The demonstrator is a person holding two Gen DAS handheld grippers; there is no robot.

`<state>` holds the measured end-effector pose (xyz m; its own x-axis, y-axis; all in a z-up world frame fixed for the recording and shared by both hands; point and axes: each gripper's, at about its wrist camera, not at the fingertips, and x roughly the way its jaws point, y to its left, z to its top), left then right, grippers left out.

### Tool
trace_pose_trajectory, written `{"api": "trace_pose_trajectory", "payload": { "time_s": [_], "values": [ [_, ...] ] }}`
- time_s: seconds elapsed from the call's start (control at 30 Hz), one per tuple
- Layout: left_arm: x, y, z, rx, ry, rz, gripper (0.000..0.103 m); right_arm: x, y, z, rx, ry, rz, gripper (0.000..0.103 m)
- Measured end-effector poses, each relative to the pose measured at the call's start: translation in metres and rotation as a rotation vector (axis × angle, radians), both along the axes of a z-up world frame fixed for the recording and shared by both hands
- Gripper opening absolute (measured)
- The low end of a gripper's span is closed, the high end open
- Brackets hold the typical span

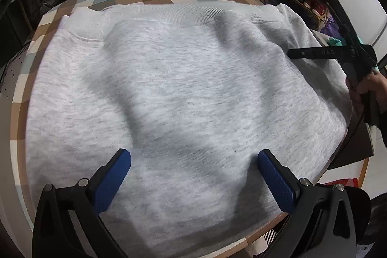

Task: Fold large clothes
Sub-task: 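Smooth the folded grey hoodie flat with both open grippers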

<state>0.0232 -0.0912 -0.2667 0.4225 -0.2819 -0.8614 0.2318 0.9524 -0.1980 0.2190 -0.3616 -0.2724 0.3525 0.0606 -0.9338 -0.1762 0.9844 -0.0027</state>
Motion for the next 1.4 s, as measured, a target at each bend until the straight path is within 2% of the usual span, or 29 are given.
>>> {"api": "trace_pose_trajectory", "payload": {
  "time_s": [0.07, 0.13, 0.2, 0.27, 0.33, 0.4, 0.43, 0.53, 0.57, 0.63, 0.7, 0.73, 0.77, 0.8, 0.87, 0.9, 0.93, 1.0, 1.07, 1.1, 1.13, 1.17, 1.2, 1.23, 1.3, 1.33, 1.4],
  "values": [
    [-0.004, 0.008, 0.007, 0.016, -0.034, 0.042, 0.102, -0.018, 0.001, 0.017, 0.014, -0.037, 0.026, 0.054],
    [-0.008, 0.021, 0.015, 0.012, -0.084, 0.090, 0.102, -0.041, 0.005, 0.034, 0.033, -0.085, 0.074, 0.054],
    [-0.008, 0.033, 0.016, -0.015, -0.088, 0.121, 0.102, -0.068, 0.010, 0.042, 0.026, -0.106, 0.107, 0.054],
    [-0.004, 0.043, 0.011, -0.022, -0.064, 0.160, 0.102, -0.085, 0.009, 0.030, 0.013, -0.079, 0.107, 0.054],
    [0.001, 0.048, 0.002, -0.007, -0.028, 0.187, 0.102, -0.089, 0.010, 0.003, -0.018, -0.034, 0.104, 0.057],
    [0.007, 0.049, -0.008, 0.038, 0.007, 0.187, 0.102, -0.104, 0.013, -0.009, -0.024, -0.153, 0.099, 0.059],
    [0.009, 0.048, -0.012, 0.059, 0.018, 0.179, 0.102, -0.109, 0.015, -0.009, -0.035, -0.180, 0.076, 0.059],
    [0.012, 0.051, -0.015, 0.067, 0.024, 0.173, 0.102, -0.114, 0.021, -0.003, -0.050, -0.176, 0.027, 0.059],
    [0.012, 0.056, -0.012, 0.049, 0.024, 0.194, 0.101, -0.115, 0.022, 0.003, -0.045, -0.176, 0.026, 0.056],
    [0.005, 0.069, 0.002, -0.034, -0.001, 0.227, 0.098, -0.122, 0.018, 0.019, 0.014, -0.202, 0.021, 0.056],
    [-0.005, 0.075, 0.018, -0.118, -0.077, 0.217, 0.098, -0.128, 0.017, 0.032, 0.032, -0.241, 0.026, 0.057],
    [-0.010, 0.078, 0.026, -0.135, -0.122, 0.210, 0.098, -0.132, 0.016, 0.034, 0.014, -0.254, 0.032, 0.057],
    [-0.011, 0.079, 0.029, -0.115, -0.152, 0.217, 0.098, -0.133, 0.016, 0.032, -0.023, -0.263, 0.030, 0.057],
    [-0.008, 0.078, 0.025, -0.075, -0.144, 0.225, 0.098, -0.129, 0.014, 0.024, -0.067, -0.251, 0.023, 0.057],
    [0.007, 0.079, 0.001, -0.011, -0.040, 0.239, 0.098, -0.122, 0.008, -0.001, -0.099, -0.186, 0.009, 0.057],
    [0.014, 0.081, -0.013, 0.012, 0.025, 0.242, 0.098, -0.122, 0.006, -0.007, -0.088, -0.209, 0.022, 0.057],
    [0.019, 0.081, -0.022, 0.049, 0.049, 0.242, 0.101, -0.123, 0.007, -0.008, -0.101, -0.249, 0.044, 0.057],
    [0.022, 0.081, -0.017, 0.067, 0.028, 0.246, 0.101, -0.122, 0.009, -0.008, -0.102, -0.249, 0.027, 0.057],
    [0.018, 0.081, -0.001, 0.108, -0.033, 0.284, 0.095, -0.120, 0.010, 0.000, -0.088, -0.220, 0.007, 0.057],
    [0.014, 0.078, 0.017, 0.076, -0.100, 0.279, 0.095, -0.120, 0.009, 0.007, -0.061, -0.222, 0.009, 0.057],
    [0.011, 0.076, 0.032, 0.002, -0.152, 0.253, 0.095, -0.122, 0.007, 0.014, -0.031, -0.241, 0.008, 0.057],
    [0.009, 0.072, 0.050, -0.110, -0.206, 0.212, 0.096, -0.124, 0.007, 0.019, -0.016, -0.266, -0.003, 0.057],
    [0.010, 0.066, 0.063, -0.176, -0.238, 0.186, 0.097, -0.128, 0.004, 0.026, 0.006, -0.295, -0.022, 0.057],
    [0.016, 0.057, 0.072, -0.190, -0.247, 0.159, 0.097, -0.130, 0.001, 0.031, 0.034, -0.308, -0.036, 0.057],
    [0.033, 0.034, 0.073, -0.132, -0.236, 0.124, 0.097, -0.128, -0.001, 0.027, 0.071, -0.296, -0.064, 0.058],
    [0.049, 0.023, 0.065, -0.081, -0.218, 0.117, 0.097, -0.126, -0.002, 0.025, 0.074, -0.290, -0.075, 0.058],
    [0.069, 0.015, 0.040, -0.056, -0.133, 0.108, 0.096, -0.122, -0.005, 0.017, 0.072, -0.279, -0.100, 0.058]
  ]
}}
